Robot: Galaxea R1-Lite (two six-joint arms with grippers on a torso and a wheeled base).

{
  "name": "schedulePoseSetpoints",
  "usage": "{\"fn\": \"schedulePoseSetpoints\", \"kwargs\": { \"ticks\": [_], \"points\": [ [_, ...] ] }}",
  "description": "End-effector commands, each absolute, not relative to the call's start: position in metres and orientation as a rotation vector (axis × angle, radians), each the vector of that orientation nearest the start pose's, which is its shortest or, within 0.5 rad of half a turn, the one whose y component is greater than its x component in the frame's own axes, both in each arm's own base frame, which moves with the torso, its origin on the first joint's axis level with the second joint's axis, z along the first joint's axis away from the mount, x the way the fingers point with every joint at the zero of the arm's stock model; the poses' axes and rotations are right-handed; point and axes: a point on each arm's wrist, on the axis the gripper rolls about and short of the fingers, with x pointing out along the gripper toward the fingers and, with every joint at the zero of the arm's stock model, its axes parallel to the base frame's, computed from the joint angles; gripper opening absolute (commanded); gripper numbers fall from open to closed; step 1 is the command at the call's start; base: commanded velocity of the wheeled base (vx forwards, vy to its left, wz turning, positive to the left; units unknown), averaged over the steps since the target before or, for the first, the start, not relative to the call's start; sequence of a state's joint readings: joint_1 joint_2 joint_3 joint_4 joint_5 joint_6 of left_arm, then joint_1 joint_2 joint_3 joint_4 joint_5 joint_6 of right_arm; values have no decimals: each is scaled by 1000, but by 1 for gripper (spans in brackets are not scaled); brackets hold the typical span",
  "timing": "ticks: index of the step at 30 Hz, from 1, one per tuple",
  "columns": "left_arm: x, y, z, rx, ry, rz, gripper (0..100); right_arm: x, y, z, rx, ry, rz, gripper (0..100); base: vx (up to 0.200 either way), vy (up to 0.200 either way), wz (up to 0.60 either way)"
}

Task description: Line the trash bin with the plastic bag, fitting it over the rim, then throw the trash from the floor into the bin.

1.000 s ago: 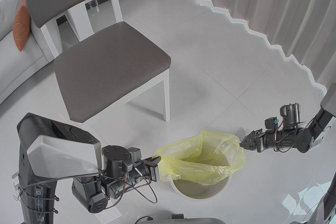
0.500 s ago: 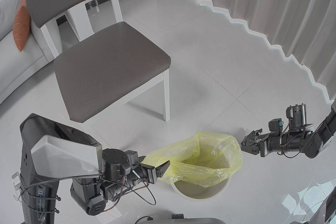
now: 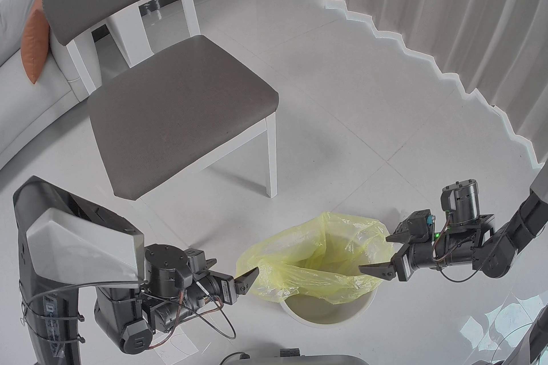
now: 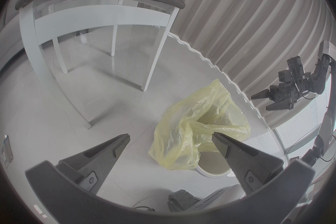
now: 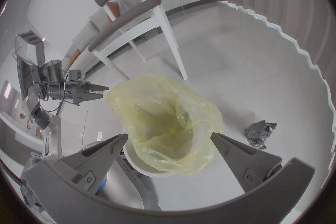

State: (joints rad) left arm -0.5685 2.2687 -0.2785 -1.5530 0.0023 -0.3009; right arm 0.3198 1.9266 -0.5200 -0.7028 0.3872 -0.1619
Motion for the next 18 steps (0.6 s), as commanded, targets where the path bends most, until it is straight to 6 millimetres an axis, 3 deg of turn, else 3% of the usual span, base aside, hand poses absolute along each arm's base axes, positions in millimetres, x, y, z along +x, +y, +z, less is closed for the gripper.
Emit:
{"fn": "schedulePoseSetpoints", "kwargs": {
  "ticks": [1, 4, 11, 18],
  "points": [
    [237, -148, 11, -133, 440, -493, 100, 265, 114, 42, -192, 671, 805, 100, 0, 0, 0],
    [230, -138, 22, -55, 406, -493, 100, 268, 117, 29, -268, 659, 845, 100, 0, 0, 0],
    [228, -138, 26, -40, 390, -507, 100, 272, 127, 7, -359, 630, 900, 100, 0, 0, 0],
    [231, -139, 24, -43, 393, -513, 100, 267, 145, 9, -395, 582, 954, 100, 0, 0, 0]
  ]
}}
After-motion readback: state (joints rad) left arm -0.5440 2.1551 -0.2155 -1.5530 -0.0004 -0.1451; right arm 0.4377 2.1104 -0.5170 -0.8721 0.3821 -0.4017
